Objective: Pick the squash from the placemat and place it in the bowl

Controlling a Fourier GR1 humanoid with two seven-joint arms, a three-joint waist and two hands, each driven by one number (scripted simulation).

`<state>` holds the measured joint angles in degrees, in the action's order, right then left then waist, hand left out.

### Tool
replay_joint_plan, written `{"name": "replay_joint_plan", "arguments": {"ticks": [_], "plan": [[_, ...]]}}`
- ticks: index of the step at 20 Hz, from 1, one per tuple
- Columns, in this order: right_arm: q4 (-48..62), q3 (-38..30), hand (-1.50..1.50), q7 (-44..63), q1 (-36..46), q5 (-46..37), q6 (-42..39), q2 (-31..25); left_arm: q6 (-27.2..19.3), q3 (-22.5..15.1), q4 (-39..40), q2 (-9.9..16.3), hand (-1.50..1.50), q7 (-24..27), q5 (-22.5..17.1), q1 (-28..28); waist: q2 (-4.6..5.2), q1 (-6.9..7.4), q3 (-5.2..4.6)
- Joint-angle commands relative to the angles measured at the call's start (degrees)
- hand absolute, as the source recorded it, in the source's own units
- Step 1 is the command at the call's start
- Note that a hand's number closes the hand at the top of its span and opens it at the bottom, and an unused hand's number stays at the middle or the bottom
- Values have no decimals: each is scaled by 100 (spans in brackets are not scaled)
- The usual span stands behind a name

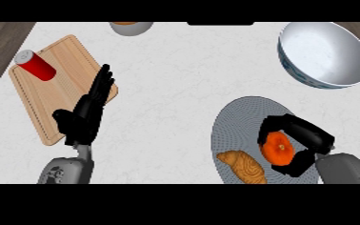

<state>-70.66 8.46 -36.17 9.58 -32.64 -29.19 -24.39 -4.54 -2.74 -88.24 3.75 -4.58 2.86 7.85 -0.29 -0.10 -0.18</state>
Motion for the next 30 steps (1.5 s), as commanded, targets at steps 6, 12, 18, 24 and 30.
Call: {"name": "replay_joint_plan", "arguments": {"ticks": [6,12,18,24,30], "plan": [[-1862,-766,150,44,-1535,1524,-1103,-799,-23,-48,-185,-41,0,-77,55,-106,7,-85,13],[-2574,-1156,150,-182,-1625,2677,-850,-619,50,109,33,26,0,6,-37,111,14,-100,16],[-4167,-2362,150,601,-1916,4050,-739,-1075,126,-4,-504,68,0,-221,-63,-319,-10,-81,13],[-5286,-3306,150,2512,-1738,5287,-420,-1549,368,289,-170,296,0,98,-235,-277,3,-59,3],[-4997,-3577,150,4222,-479,6413,70,-2319,-65,-86,127,-198,0,70,172,10,23,13,8]]}}
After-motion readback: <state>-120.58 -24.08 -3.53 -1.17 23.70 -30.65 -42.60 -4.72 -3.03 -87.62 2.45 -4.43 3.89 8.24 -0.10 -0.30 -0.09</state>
